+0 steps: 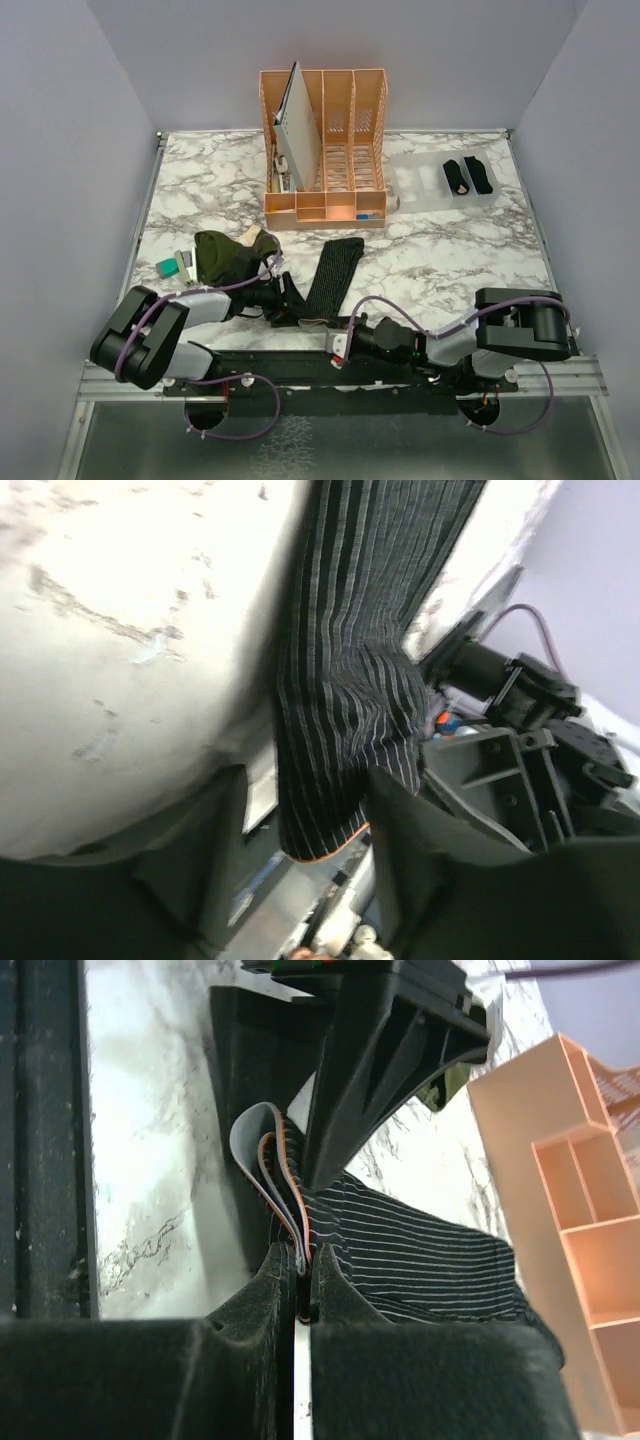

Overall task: Roll the underwear
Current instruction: Roll the underwear to the corner of the board.

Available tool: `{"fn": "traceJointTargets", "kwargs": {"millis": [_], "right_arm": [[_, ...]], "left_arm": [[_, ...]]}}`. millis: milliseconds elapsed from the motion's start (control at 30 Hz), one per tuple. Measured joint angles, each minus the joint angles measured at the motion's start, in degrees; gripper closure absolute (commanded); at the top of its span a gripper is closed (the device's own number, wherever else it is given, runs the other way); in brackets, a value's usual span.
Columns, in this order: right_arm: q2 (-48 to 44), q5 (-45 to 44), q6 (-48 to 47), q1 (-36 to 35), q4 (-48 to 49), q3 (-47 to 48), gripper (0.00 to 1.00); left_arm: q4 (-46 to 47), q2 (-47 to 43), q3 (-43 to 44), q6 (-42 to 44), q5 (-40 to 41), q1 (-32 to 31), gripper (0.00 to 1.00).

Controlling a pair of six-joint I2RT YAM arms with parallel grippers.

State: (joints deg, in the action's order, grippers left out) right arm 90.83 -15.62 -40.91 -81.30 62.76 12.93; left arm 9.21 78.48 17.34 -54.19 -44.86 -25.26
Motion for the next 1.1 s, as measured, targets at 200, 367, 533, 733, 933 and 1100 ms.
{"fn": "traceJointTargets", "kwargs": {"millis": [200, 367, 533, 733, 933, 1100], "right_arm": [[-1.6, 3.6, 13.5, 1.5, 0.8, -1.7, 1.00], [1.0, 4.9, 22.5, 1.6, 3.7, -2.7, 0.99], [1.2, 4.9, 32.6, 2.5, 5.8, -3.6, 1.00], [-0.3, 5.9, 45.8, 6.7, 6.8, -5.4, 1.00], [-1.5, 9.9, 59.1, 13.6, 6.6, -6.4, 0.99], [-1.3, 15.6, 67.8, 18.3, 4.7, -5.7, 1.00]], "left_arm": [[-3.2, -5.4, 0.1, 1.3, 2.7, 0.0, 0.29], [-5.5, -8.8, 0.0, 1.6, 5.7, 0.0, 0.23], [-8.3, -15.2, -0.1, 1.8, 9.6, 0.0, 0.17], [-9.0, -24.0, -0.9, 1.7, 12.6, 0.0, 0.16], [-7.7, -26.7, -3.0, 1.8, 13.2, 0.0, 0.16], [-6.3, -27.3, -4.3, 3.1, 13.2, 0.0, 0.16]]}}
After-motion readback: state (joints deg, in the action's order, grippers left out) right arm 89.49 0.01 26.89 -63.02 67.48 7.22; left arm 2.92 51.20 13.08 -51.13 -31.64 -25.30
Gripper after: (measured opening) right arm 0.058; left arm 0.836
